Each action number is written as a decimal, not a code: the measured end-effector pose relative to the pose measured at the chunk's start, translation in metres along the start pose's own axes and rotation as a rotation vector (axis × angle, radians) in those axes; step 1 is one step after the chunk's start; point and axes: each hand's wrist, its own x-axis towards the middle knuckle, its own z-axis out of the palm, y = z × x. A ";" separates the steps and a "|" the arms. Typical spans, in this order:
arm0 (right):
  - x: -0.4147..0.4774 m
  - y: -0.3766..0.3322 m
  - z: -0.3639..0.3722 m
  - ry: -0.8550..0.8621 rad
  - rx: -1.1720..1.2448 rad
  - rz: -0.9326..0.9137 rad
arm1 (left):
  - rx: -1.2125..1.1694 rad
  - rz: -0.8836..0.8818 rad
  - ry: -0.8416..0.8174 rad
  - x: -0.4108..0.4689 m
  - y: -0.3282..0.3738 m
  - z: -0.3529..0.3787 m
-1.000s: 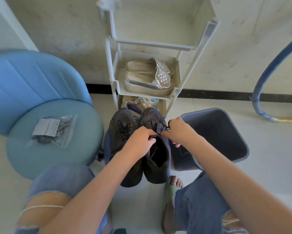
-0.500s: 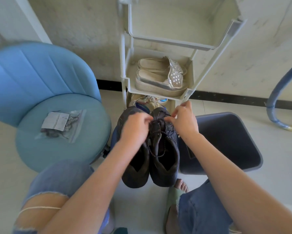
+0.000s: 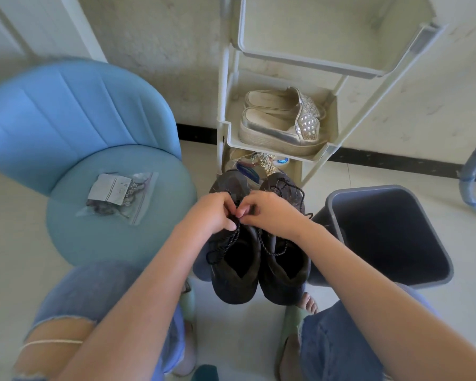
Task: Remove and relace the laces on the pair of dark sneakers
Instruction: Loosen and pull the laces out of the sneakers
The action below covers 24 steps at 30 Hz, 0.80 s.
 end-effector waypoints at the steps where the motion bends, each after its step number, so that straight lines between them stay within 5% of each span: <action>1: 0.001 0.001 0.000 -0.035 0.034 0.005 | -0.005 0.011 -0.003 0.000 -0.001 0.000; 10: 0.011 0.007 0.003 -0.104 0.192 0.054 | -0.049 0.043 0.085 0.002 -0.008 0.008; 18: 0.011 0.017 0.001 -0.132 0.712 0.276 | -0.029 0.104 0.241 -0.005 -0.015 0.018; 24: 0.016 0.010 0.007 -0.137 0.381 0.104 | -0.106 0.120 0.224 -0.008 -0.017 0.019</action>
